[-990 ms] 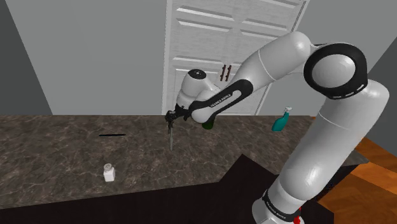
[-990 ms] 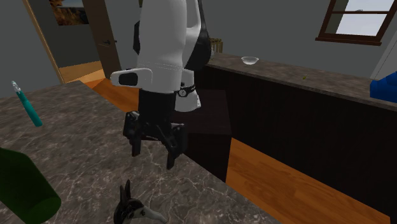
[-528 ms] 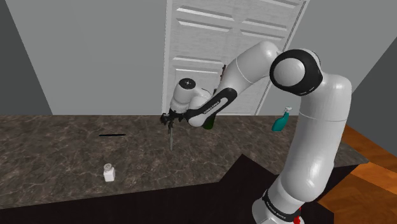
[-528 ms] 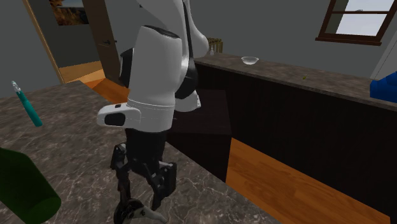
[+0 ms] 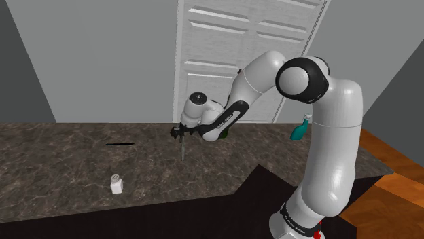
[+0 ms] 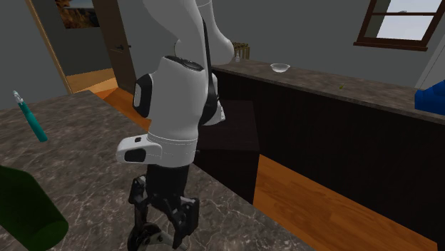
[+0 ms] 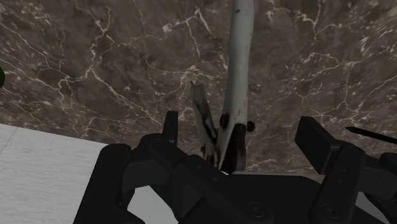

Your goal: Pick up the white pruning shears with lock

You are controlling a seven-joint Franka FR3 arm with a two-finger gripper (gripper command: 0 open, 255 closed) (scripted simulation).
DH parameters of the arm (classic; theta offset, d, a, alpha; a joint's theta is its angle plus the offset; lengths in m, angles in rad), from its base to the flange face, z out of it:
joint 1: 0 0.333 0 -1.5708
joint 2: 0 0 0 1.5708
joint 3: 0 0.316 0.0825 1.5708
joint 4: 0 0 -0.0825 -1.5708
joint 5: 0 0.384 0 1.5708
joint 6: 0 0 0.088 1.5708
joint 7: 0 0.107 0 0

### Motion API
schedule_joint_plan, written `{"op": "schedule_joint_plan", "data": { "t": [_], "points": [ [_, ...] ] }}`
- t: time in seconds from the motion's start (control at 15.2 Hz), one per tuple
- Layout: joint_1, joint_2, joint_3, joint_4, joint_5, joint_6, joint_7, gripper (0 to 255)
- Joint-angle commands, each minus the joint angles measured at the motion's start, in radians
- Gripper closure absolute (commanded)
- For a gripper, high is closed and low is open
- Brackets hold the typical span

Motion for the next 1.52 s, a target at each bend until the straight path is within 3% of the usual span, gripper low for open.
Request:
{"op": "schedule_joint_plan", "data": {
  "t": [0.0, 0.59, 1.45],
  "points": [
    [0.003, 0.003, -0.004, 0.000, -0.005, 0.004, 0.006, 255],
    [0.002, 0.004, -0.003, 0.001, -0.004, 0.003, 0.004, 255],
    [-0.074, -0.139, 0.103, -0.019, 0.168, -0.114, -0.163, 255]
  ]
}}
